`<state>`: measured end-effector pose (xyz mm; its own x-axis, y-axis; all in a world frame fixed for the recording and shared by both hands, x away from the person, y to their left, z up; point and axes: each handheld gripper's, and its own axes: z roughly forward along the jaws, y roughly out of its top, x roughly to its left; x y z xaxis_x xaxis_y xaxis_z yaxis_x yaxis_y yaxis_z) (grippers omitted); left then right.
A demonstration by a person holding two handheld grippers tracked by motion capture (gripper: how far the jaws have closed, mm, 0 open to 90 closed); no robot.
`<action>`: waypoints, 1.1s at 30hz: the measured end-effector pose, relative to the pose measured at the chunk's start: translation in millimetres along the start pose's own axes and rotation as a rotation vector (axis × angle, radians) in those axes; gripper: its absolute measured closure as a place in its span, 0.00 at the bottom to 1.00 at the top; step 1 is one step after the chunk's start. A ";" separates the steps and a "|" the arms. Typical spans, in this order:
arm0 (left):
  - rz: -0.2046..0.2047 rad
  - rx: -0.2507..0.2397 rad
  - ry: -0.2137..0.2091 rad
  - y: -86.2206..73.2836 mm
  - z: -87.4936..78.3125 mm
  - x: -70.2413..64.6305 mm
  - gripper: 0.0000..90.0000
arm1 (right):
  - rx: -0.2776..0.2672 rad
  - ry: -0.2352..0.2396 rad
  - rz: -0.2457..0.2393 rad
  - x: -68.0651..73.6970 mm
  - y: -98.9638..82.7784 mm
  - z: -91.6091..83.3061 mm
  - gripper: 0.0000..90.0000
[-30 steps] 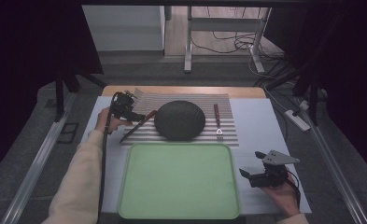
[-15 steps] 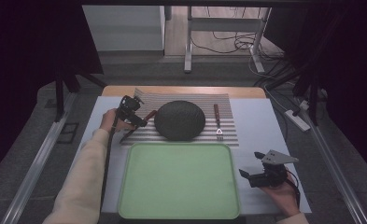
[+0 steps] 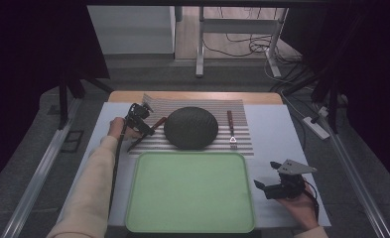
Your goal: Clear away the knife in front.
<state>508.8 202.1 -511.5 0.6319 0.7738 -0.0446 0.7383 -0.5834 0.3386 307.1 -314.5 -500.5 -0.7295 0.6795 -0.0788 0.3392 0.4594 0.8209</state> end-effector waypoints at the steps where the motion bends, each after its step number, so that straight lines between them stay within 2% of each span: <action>1: 0.000 0.000 0.000 0.0 0.0 0.0 0.68 | 0.000 0.000 0.000 0.0 0.0 0.0 0.08; 5: 0.006 0.010 -0.002 1.0 -0.4 -0.8 0.72 | 0.001 -0.001 0.000 0.0 -0.1 0.0 0.08; 6: 0.019 0.019 -0.001 2.5 -0.4 -3.7 0.80 | 0.001 -0.002 0.000 0.2 -0.1 0.1 0.08; 7: 0.019 0.019 -0.001 2.5 -0.4 -3.7 0.82 | 0.001 -0.002 0.000 0.2 -0.1 0.1 0.08; 8: 0.027 0.034 0.019 4.8 -0.1 -8.4 0.85 | 0.000 0.000 0.001 0.2 -0.2 0.5 0.08; 14: 0.028 0.052 0.047 6.8 -0.2 -12.2 0.86 | -0.004 0.000 0.002 0.7 -0.2 0.6 0.08; 21: 0.053 0.055 0.087 7.3 -0.3 -18.1 0.86 | -0.001 0.001 0.001 0.3 -0.1 0.2 0.08; 27: 0.065 0.064 0.087 3.7 -4.3 -17.9 0.86 | 0.000 -0.003 0.000 0.2 -0.5 -0.2 0.08; 33: 0.046 0.030 0.083 -5.4 -19.4 -13.2 0.86 | -0.001 -0.004 0.002 0.2 -0.7 -0.1 0.08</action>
<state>491.9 199.9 -494.5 0.6445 0.7631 0.0486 0.7164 -0.6248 0.3106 306.7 -314.8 -501.0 -0.7265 0.6825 -0.0798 0.3396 0.4576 0.8217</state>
